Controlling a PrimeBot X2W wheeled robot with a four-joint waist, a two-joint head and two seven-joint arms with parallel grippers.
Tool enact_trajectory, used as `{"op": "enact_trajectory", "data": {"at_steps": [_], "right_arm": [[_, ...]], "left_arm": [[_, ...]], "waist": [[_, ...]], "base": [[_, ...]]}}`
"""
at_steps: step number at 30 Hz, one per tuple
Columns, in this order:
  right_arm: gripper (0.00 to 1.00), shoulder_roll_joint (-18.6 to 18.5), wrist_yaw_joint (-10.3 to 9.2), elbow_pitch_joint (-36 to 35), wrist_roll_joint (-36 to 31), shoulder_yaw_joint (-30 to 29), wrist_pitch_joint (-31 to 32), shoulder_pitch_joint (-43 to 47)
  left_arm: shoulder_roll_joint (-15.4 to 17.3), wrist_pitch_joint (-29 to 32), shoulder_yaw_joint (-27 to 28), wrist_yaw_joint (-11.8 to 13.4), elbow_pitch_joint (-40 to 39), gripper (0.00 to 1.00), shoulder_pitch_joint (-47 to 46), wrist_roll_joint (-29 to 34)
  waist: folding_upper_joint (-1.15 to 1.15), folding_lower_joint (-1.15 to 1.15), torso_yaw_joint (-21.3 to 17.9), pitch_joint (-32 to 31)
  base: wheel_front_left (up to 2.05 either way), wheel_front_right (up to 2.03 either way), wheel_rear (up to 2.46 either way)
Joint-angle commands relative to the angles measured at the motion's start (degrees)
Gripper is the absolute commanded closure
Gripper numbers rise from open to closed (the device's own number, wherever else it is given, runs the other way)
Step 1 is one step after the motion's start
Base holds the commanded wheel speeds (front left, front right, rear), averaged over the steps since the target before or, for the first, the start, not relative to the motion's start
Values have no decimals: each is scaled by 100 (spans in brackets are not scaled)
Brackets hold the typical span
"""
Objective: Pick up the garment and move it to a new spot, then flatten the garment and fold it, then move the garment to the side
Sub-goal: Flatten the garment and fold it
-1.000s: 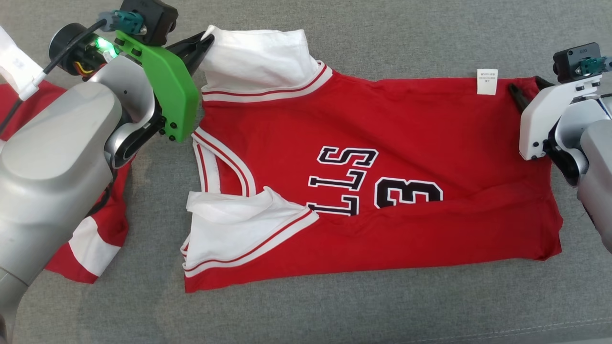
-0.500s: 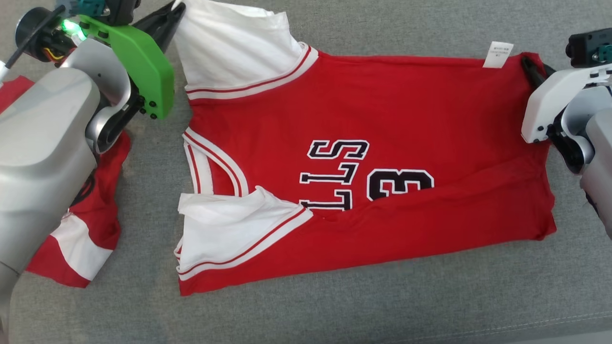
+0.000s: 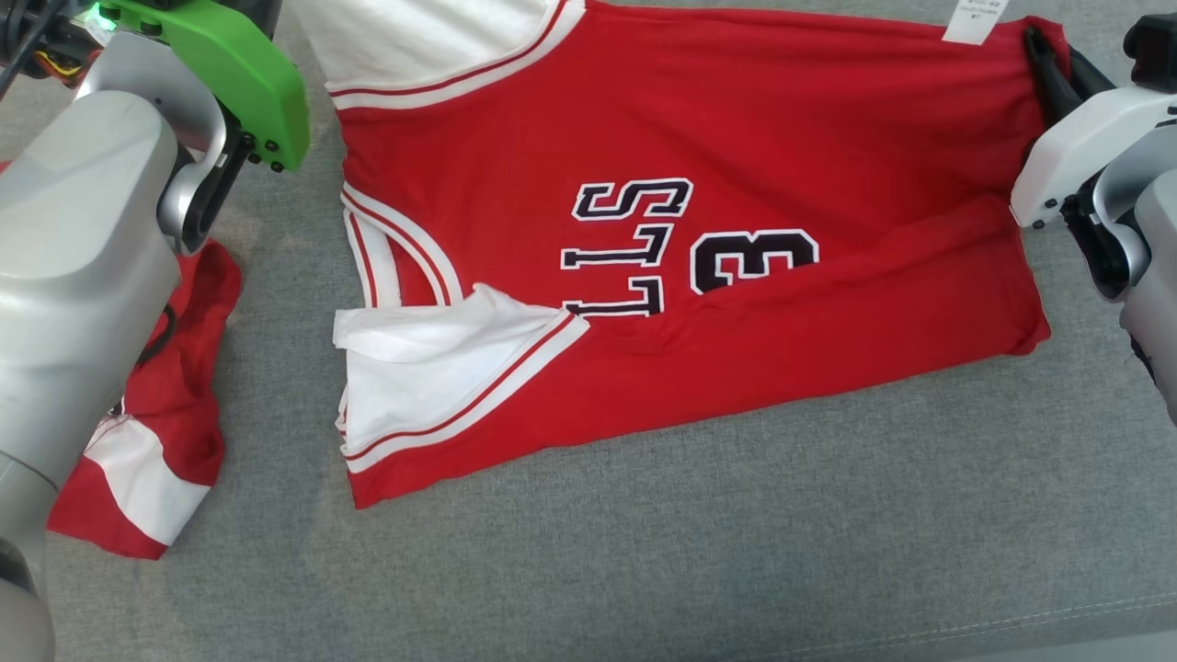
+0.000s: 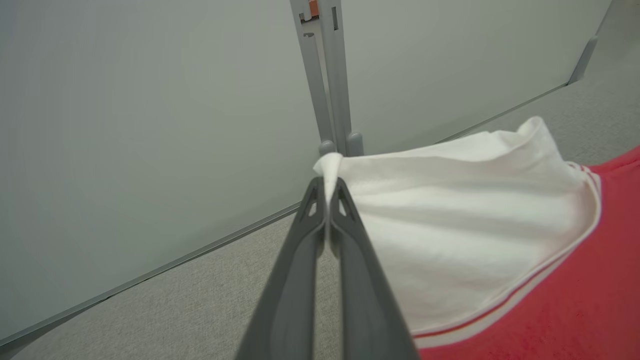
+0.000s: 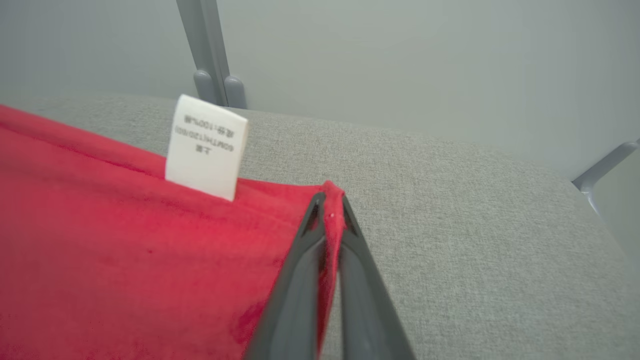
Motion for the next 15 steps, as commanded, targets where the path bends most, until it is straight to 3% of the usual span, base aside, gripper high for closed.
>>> {"op": "enact_trajectory", "data": {"at_steps": [1, 15], "right_arm": [[100, -8, -10, -28, 64, 37, -77, -24], [100, -615, -10, -620, 626, 517, -204, 739]], "left_arm": [[-36, -27, -10, -46, 66, 100, -38, 34], [135, 8, -248, -384, -97, 100, 585, -137]], "waist": [[0, 0, 8, -26], [0, 0, 257, -467]], "base": [[0, 0, 0], [0, 0, 0]]}}
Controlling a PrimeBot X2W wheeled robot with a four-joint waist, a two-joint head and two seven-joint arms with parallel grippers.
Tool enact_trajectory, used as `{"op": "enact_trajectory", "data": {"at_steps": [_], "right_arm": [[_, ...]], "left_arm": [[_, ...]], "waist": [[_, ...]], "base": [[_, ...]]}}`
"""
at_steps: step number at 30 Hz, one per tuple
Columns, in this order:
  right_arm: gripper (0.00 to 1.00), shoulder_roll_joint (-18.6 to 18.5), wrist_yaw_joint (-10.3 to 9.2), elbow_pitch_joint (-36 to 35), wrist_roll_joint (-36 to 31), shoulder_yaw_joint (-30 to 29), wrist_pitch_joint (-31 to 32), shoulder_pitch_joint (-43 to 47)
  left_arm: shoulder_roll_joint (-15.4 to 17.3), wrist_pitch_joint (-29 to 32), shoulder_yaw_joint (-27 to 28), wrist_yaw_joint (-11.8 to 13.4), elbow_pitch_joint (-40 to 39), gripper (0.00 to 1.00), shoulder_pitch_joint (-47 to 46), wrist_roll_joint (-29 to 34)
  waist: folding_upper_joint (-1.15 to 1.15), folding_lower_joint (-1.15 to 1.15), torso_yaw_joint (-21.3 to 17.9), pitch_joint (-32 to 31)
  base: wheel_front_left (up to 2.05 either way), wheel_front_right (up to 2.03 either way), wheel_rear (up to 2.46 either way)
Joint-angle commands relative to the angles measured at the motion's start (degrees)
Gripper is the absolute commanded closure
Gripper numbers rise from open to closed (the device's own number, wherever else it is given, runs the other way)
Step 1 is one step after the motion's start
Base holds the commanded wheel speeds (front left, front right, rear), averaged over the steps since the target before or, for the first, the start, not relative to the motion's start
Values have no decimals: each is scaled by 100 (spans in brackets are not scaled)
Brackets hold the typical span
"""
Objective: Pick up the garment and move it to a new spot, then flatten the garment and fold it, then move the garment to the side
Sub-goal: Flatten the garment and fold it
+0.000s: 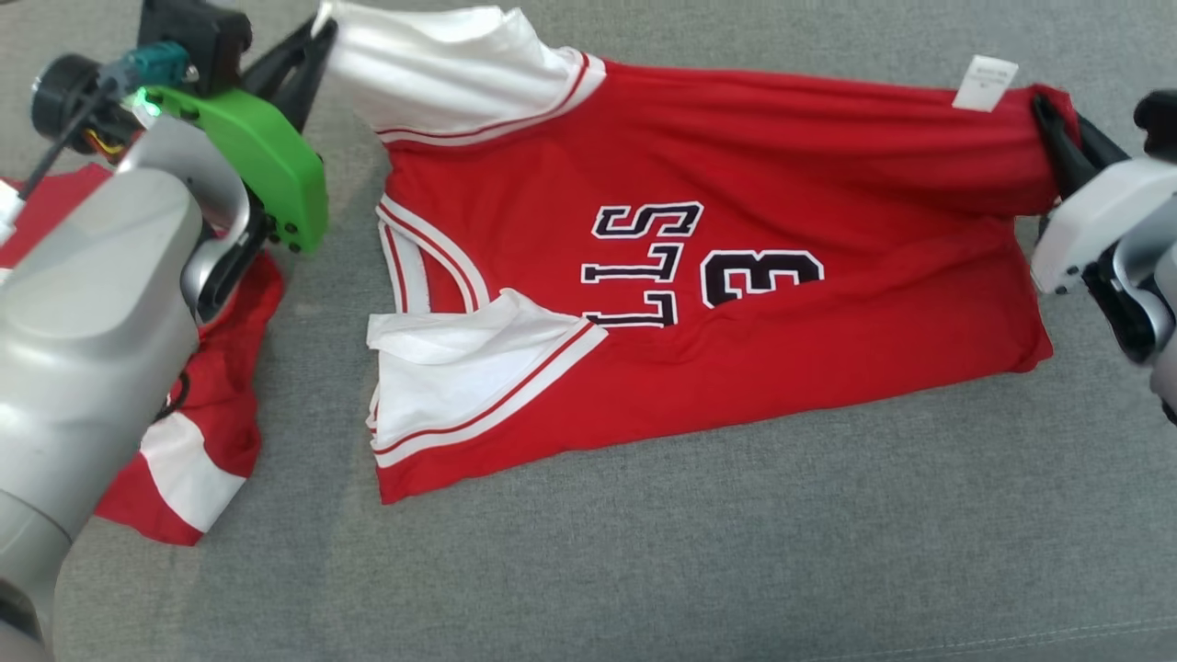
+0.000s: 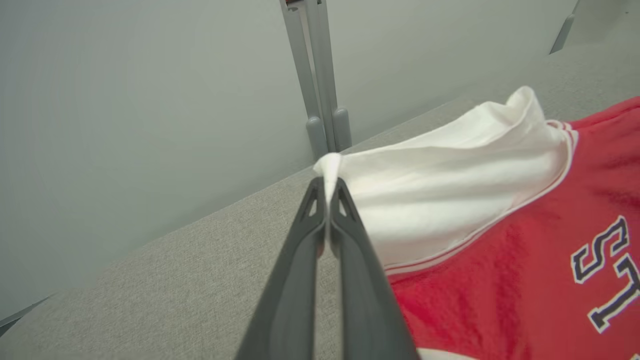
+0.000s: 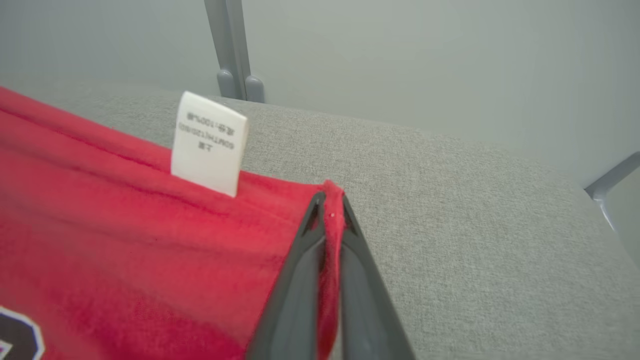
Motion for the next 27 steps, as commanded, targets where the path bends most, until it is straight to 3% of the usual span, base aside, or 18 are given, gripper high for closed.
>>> {"op": "enact_trajectory", "data": {"at_steps": [1, 10, 27], "right_arm": [[100, -128, -10, -49, 92, 53, -31, 168], [100, -615, -10, -378, 520, 386, -34, 834], [100, -1279, -10, -1179, 1103, 1341, 272, 1448]], "left_arm": [[81, 36, -32, -26, -85, 100, 146, -36], [487, 456, -335, -58, -1141, 100, 774, -138], [1691, 1842, -767, 284, -3558, 100, 2161, -744]], "waist": [[0, 0, 114, -148], [0, 0, 357, -508], [0, 0, 443, -857]], "base": [[0, 0, 0], [0, 0, 0], [0, 0, 0]]}}
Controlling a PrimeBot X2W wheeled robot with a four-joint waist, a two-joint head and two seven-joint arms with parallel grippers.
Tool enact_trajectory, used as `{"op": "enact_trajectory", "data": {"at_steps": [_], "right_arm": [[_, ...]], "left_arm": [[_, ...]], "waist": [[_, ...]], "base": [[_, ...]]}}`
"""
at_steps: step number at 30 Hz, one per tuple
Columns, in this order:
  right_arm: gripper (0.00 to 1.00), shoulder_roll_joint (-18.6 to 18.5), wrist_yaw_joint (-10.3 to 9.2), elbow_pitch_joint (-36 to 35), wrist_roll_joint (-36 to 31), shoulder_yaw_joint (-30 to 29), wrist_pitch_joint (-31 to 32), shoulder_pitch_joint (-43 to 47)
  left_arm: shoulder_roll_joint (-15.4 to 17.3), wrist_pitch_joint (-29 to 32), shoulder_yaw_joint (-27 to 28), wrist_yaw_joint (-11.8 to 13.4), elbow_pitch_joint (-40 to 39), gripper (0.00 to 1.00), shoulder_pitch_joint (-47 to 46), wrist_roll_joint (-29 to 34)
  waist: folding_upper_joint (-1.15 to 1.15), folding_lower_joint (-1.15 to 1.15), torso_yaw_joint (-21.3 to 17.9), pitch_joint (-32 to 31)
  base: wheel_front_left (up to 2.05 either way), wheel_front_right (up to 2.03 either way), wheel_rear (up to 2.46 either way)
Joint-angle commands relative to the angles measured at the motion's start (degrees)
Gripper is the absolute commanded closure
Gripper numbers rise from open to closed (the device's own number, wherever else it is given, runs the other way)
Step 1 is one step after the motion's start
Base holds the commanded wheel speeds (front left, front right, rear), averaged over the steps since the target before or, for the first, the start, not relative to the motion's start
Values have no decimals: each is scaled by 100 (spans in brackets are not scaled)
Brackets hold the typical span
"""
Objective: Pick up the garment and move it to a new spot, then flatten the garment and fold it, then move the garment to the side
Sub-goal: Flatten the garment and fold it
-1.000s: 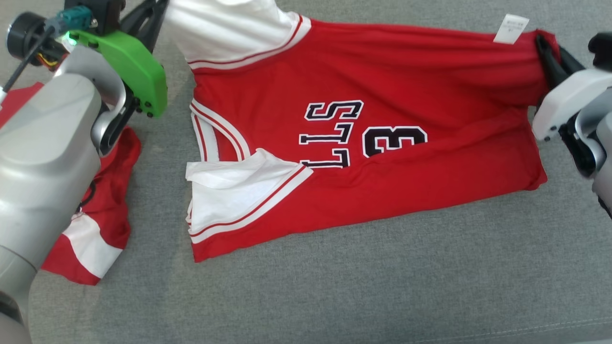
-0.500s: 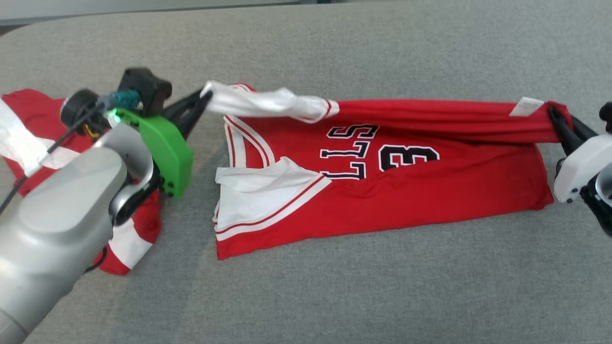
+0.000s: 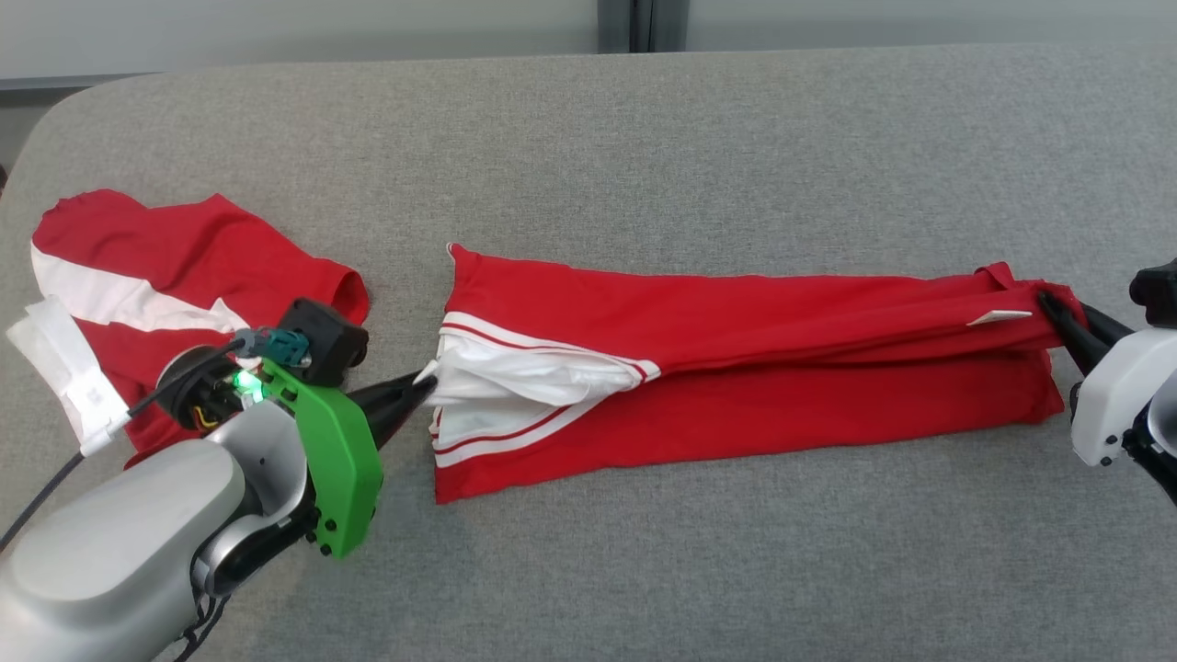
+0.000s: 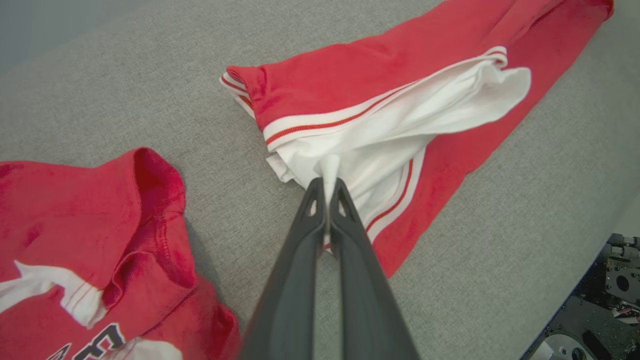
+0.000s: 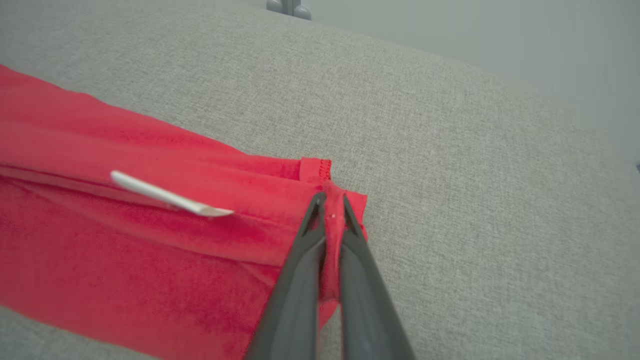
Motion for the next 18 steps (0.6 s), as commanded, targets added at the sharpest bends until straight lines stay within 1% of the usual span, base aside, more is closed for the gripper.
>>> {"op": "enact_trajectory", "data": {"at_steps": [1, 6, 13, 14, 15, 16, 17, 18], "right_arm": [[100, -98, -10, -66, 65, 79, 53, 76], [100, -234, -10, -227, 242, 345, 291, 80], [100, -293, -9, -407, 537, 636, 484, 103], [82, -323, -10, -446, 605, 683, 517, 120], [49, -360, -9, -473, 644, 723, 539, 133], [0, -393, -9, -505, 732, 789, 630, 165], [0, -425, -9, -541, 763, 838, 673, 167], [0, -479, -9, -594, 814, 877, 703, 161]], "left_arm": [[102, 103, -34, 51, -110, 100, 155, -19], [188, 328, -74, 129, -361, 100, 326, -45], [-2, 496, -133, 82, -315, 100, 522, 21], [-27, 520, -140, 77, -294, 100, 555, 57], [-49, 536, -149, 72, -273, 100, 578, 72], [-77, 528, -152, 70, -246, 86, 597, 103], [-93, 526, -153, 70, -223, 62, 607, 115], [-114, 524, -154, 71, -197, 25, 621, 131]], "waist": [[0, 0, 3, 3], [0, 0, -23, -6], [0, 0, -66, -27], [0, 0, -71, -29], [0, 0, -74, -30], [0, 0, -78, -36], [0, 0, -82, -42], [0, 0, -87, -52]], "base": [[0, 0, 0], [0, 0, 0], [0, 0, 0], [0, 0, 0], [0, 0, 0], [0, 0, 0], [0, 0, 0], [0, 0, 0]]}}
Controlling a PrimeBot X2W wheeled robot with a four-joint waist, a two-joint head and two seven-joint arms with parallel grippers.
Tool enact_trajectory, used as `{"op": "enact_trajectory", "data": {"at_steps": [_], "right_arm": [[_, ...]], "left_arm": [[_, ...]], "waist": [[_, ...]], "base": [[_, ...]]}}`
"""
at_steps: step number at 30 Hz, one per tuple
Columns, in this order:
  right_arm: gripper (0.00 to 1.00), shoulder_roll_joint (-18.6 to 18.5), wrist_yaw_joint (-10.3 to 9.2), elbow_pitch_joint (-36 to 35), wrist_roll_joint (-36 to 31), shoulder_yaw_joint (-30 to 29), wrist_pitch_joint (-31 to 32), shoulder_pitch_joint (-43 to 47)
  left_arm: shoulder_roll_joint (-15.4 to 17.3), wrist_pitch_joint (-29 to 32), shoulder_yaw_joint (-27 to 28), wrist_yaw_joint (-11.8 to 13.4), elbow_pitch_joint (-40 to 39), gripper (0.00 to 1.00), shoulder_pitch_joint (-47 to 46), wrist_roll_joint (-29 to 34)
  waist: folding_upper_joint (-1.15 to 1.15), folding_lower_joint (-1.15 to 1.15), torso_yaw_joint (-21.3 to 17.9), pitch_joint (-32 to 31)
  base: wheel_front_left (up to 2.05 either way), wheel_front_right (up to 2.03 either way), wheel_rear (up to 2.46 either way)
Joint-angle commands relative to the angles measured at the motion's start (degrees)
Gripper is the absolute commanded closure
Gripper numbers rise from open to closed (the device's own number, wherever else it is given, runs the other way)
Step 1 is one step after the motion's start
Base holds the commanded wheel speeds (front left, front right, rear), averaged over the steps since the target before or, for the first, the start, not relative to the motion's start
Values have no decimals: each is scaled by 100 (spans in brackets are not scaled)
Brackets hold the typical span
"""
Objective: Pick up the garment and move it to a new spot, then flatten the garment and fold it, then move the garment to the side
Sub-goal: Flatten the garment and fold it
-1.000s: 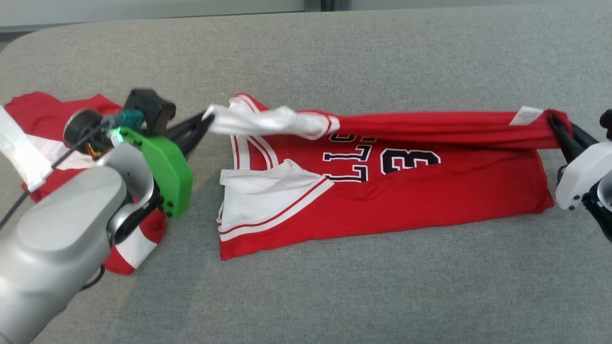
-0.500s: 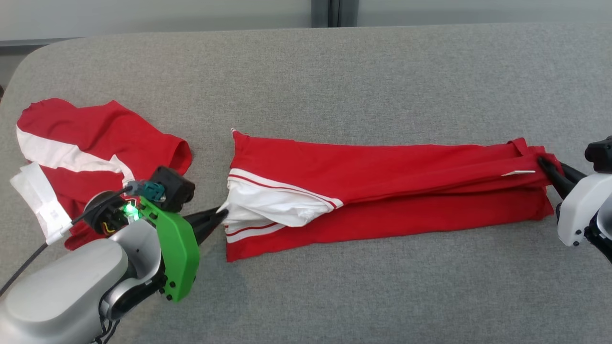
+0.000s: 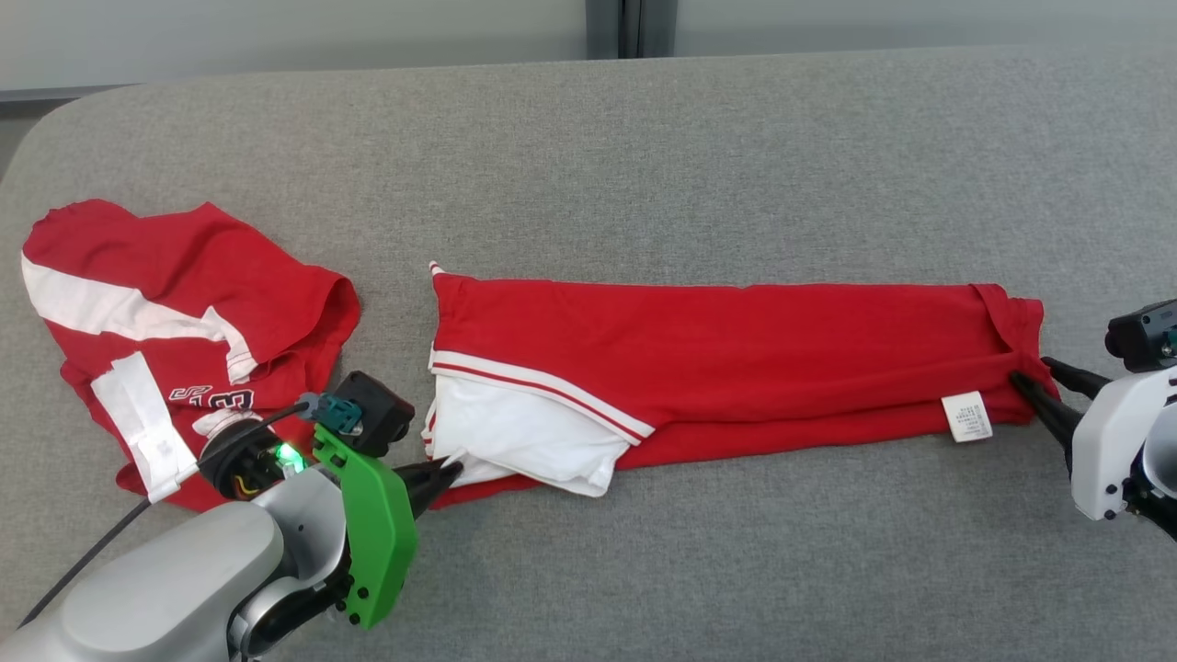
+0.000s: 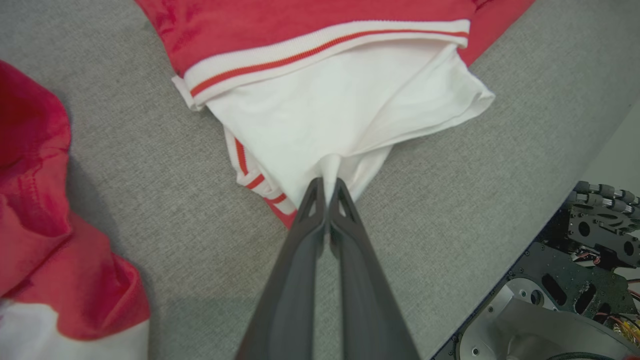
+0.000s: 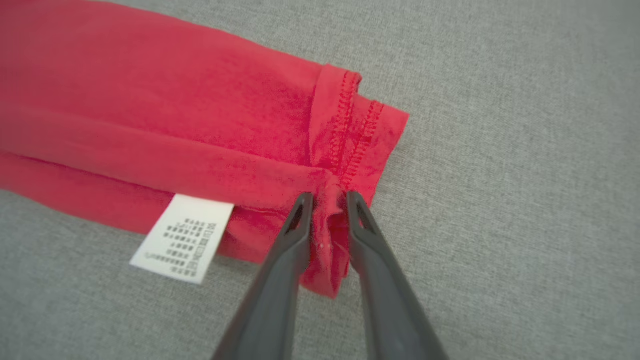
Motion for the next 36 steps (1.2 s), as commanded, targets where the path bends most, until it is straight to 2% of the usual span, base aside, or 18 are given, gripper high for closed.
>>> {"op": "enact_trajectory", "data": {"at_steps": [1, 9, 12, 16, 20, 23, 25, 28, 31, 33, 36], "right_arm": [[0, -117, -8, -60, 154, 18, 51, 69], [0, -512, -8, -125, 667, 158, 410, 133], [0, -595, -8, -27, 658, 130, 312, 47], [0, -498, -8, -8, 762, -60, -83, -66], [0, -414, -8, 47, 610, -220, -674, -86], [0, -241, -7, 15, 713, -562, -926, 9], [0, -119, -8, -35, 587, -978, -983, 14], [0, 208, -8, -246, -42, -2025, -983, 245], [0, 698, -7, -633, -816, -3251, -983, 809], [0, 1073, -7, -1021, -1363, -4068, -985, 1170], [0, 1687, -5, -1548, -2152, -4852, -984, 1983]], "left_arm": [[-28, -17, 0, 0, 44, 0, 96, 57], [-94, -138, 43, 45, 179, 0, 201, 25], [-154, -384, 189, 131, 237, 0, 216, -21], [-307, -1029, 569, 410, 369, 0, 262, -102], [-427, -1942, 914, 677, 564, 0, 331, 78], [-571, -2531, 1211, 893, 756, 0, 462, -9], [-612, -2790, 1419, 1054, 852, 0, 497, 161], [-786, -2920, 1892, 1197, 862, 0, 737, 304], [-1047, -2921, 2808, 1313, 618, 0, 1090, 921], [-1242, -2918, 3378, 1287, 434, 0, 1423, 1425], [-1635, -2914, 4012, 1114, 246, 0, 1898, 2084]], "waist": [[0, 0, -8, -17], [0, 0, -33, -169], [0, 0, -36, -246], [0, 0, -54, -380], [0, 0, -47, -520], [0, 0, -31, -608], [0, 0, -37, -646], [0, 0, -41, -665], [0, 0, -20, -671], [0, 0, -10, -629], [0, 0, 65, -657]], "base": [[0, 0, 0], [0, 0, 0], [0, 0, 0], [0, 0, 0], [0, 0, 0], [0, 0, 0], [0, 0, 0], [0, 0, 0], [0, 0, 0], [0, 0, 0], [0, 0, 0]]}}
